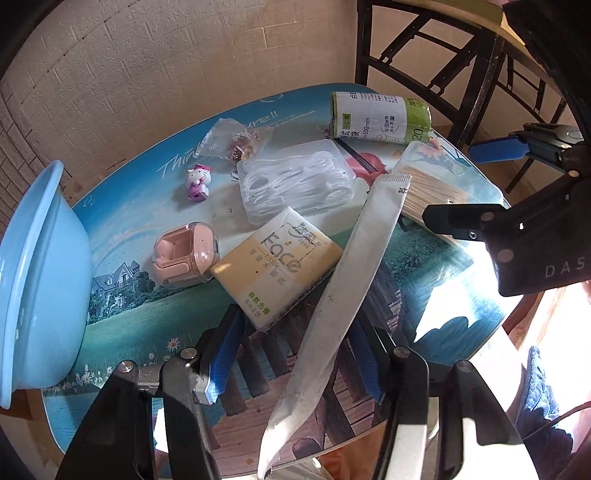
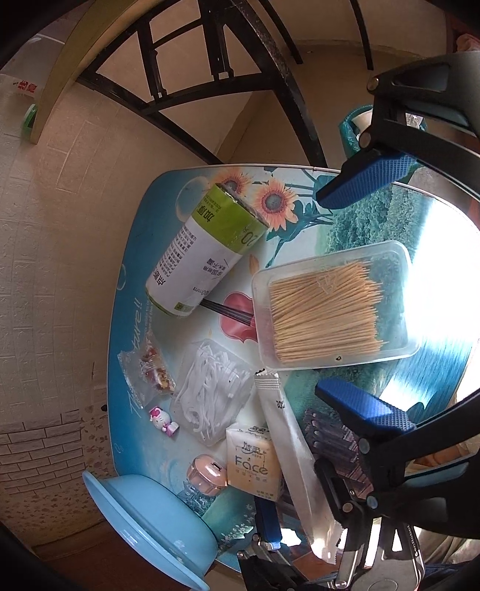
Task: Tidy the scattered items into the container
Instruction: 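Grasp the white spoon packet with the left gripper while the right grasps the toothpick box, then carry the spoon packet and toothpick box over the blue basin with both grippers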
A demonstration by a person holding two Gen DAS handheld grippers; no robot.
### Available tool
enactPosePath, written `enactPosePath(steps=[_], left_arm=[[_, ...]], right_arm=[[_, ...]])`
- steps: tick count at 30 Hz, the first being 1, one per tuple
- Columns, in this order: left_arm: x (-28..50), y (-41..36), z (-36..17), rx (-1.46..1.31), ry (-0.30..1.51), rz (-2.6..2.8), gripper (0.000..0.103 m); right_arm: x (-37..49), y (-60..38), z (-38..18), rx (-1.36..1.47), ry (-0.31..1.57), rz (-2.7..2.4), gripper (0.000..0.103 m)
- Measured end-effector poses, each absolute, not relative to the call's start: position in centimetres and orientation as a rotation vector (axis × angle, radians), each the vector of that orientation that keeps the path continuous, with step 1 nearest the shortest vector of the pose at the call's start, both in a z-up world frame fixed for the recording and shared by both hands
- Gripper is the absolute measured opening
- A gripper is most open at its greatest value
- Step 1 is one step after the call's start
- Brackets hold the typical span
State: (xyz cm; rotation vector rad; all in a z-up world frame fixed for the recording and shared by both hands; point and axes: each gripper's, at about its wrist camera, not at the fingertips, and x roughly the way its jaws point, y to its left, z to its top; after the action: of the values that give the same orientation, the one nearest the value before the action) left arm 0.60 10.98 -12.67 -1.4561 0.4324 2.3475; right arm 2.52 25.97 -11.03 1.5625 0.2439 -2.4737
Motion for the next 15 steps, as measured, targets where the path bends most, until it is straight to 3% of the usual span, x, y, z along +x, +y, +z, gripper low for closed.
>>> enactPosePath(steps=[6, 11, 15], left_arm=[[0.5, 10.3, -12.6, -1.452, 0.345, 2.321, 0.027], [0.7, 10.2, -12.5, -1.438, 0.347, 2.312, 0.019], [1.0, 9.9, -12.4, -1.426, 0.332, 2.301, 0.016]], right_arm=[[2.4, 25.5, -11.5, 1.572, 0.256, -2.454, 0.092], [2.1, 25.1, -12.0, 1.589, 0.259, -2.432, 0.087], [2.2, 24.7, -12.3, 1.592, 0.244, -2.403, 0.074]])
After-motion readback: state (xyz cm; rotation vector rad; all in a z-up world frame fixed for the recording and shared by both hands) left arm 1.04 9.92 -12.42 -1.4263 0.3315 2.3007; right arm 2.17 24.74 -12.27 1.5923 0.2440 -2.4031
